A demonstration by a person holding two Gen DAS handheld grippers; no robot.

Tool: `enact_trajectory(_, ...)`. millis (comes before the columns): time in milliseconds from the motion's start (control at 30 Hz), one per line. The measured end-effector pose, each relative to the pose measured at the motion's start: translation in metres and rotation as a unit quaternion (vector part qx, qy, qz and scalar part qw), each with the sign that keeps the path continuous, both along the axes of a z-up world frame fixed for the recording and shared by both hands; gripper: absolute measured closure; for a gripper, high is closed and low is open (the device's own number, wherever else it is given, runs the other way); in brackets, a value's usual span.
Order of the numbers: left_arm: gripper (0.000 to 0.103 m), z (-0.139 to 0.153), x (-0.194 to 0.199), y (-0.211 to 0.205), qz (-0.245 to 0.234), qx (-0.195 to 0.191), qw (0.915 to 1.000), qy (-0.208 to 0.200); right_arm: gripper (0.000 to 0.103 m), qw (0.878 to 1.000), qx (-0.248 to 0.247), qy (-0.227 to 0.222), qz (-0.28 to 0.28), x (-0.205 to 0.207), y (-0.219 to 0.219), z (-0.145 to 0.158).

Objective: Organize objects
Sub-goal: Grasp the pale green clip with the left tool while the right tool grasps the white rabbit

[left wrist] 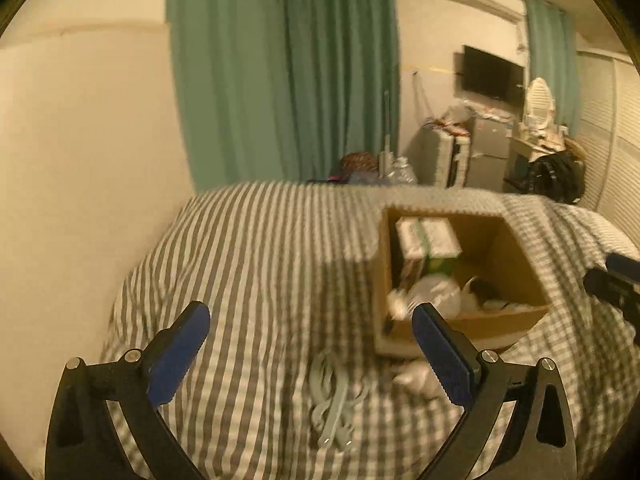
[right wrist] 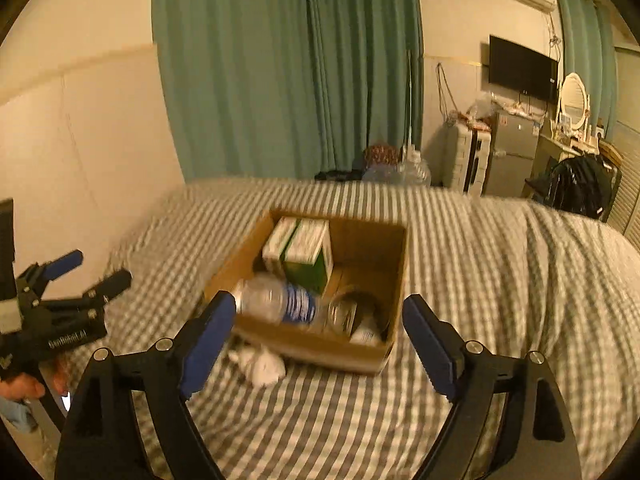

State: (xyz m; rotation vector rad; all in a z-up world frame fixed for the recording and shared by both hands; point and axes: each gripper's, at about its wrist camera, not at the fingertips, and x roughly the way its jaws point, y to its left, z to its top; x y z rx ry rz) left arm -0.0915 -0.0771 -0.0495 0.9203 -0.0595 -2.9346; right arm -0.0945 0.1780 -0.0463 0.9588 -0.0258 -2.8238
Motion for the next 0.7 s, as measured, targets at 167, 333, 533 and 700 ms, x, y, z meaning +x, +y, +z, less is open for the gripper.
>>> enact_trajectory(167,0.0,-0.066,-0.006,-0.007,0.018,-0.003,0.9987,-0.047,0.017,0.999,0.017,-0.041,0.025,-0.014,-0.015,-0.058)
enact_trajectory(333,0.0,-0.113,-0.015,-0.003,-0.002,-0.006,0.9957,-0.093,0.017,0.996,0.025,-0.076,0.04,-0.027,-0.028,-0.098)
enact_trajectory(533,0.006,-0.146,-0.031,-0.001,-0.027,0.019,0.9886,-0.147,0.017,0.994,0.03,-0.096,0.04,-0.038,-0.034,-0.121)
enact_trajectory(700,0.014,-0.168,-0.041,0.006,-0.046,0.019,0.9811,-0.187,0.017,0.993,0.03,-0.106,0.04,-0.046,-0.037,-0.132)
